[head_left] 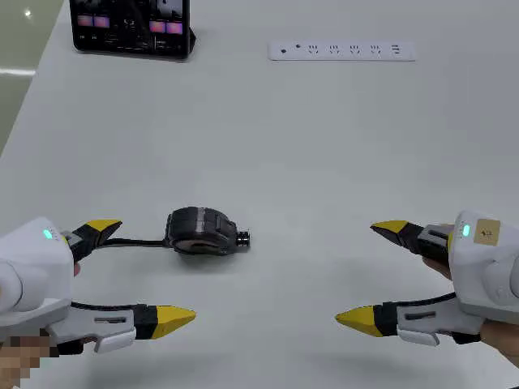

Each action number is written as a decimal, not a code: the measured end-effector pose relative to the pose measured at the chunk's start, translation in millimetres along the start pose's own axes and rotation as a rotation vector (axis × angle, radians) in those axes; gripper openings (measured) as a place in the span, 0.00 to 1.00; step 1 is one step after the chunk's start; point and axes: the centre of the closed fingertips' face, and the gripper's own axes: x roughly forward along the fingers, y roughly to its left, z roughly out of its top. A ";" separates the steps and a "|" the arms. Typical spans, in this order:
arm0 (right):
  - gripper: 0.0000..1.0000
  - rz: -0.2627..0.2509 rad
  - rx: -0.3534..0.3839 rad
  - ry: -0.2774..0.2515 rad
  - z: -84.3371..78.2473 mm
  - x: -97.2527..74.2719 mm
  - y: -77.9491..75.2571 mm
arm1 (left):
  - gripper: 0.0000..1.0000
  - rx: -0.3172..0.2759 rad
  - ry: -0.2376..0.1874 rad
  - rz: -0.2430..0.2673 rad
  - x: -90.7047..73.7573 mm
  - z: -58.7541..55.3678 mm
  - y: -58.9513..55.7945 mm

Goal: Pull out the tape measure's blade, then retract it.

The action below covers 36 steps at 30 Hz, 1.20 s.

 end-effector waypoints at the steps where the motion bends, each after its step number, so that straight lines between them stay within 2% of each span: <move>1: 0.78 0.000 -0.001 0.001 -0.1 0.2 0.0 | 0.99 0.001 0.001 0.000 0.1 -0.1 0.2; 15: 0.82 -0.009 -0.011 -0.011 2.7 0.6 0.0 | 0.98 -0.011 -0.008 0.001 -1.3 1.6 2.0; 20: 0.79 -0.014 -0.011 -0.017 3.8 -1.7 -0.4 | 0.93 -0.013 -0.014 -0.007 -1.8 3.1 -0.5; 25: 0.79 -0.009 -0.008 -0.017 3.8 -2.3 -0.1 | 0.95 -0.007 -0.023 -0.007 -2.3 4.6 -1.5; 36: 0.77 0.001 -0.020 -0.022 3.8 -1.0 1.7 | 0.96 0.015 -0.016 -0.005 -3.2 5.4 1.2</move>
